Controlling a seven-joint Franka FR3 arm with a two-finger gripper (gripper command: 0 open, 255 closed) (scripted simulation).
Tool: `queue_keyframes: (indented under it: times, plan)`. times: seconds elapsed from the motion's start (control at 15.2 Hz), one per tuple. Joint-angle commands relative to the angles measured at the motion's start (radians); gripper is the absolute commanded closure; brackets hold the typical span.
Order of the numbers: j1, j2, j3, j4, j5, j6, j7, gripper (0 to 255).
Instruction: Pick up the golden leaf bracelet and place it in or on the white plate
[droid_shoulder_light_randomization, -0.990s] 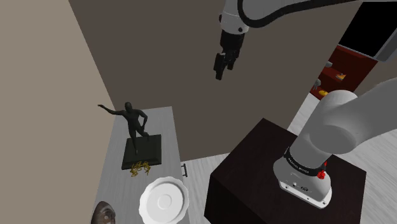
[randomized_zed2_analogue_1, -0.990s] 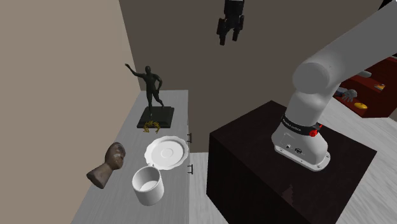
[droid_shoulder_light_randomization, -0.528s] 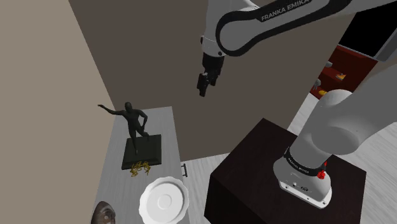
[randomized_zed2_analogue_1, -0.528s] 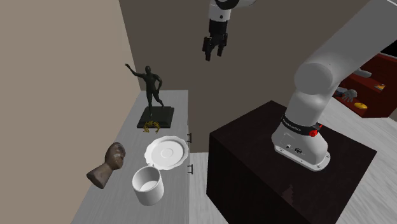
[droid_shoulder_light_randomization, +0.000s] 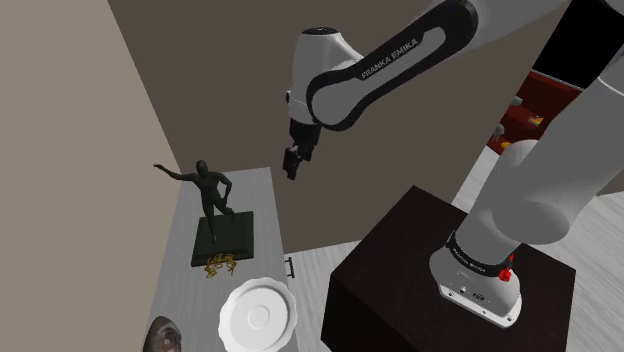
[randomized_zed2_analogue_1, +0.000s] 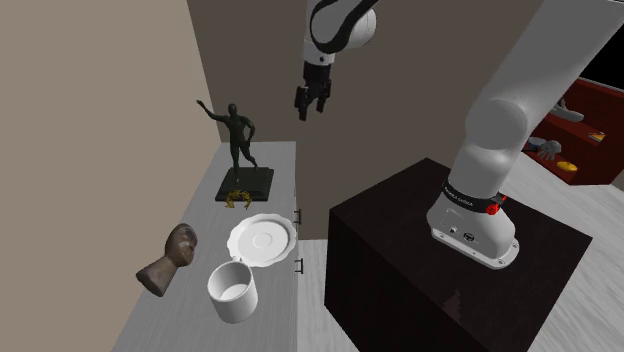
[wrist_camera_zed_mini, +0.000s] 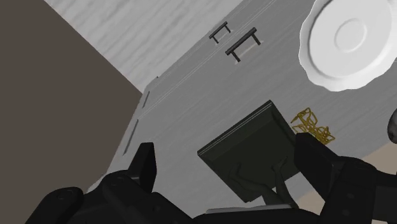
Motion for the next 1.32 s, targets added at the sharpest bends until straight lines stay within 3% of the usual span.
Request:
queue_keyframes:
  times: [0.0, 0.66, 1.25]
  plan:
    - [0.011, 0.069, 0.012, 0.024, 0.004, 0.051, -0.005, 0]
    - [0.082, 0.421, 0.066, 0.19, -0.03, 0.263, 0.012, 0]
    - [0.18, 0.73, 0.072, 0.421, -0.093, 0.364, 0.032, 0]
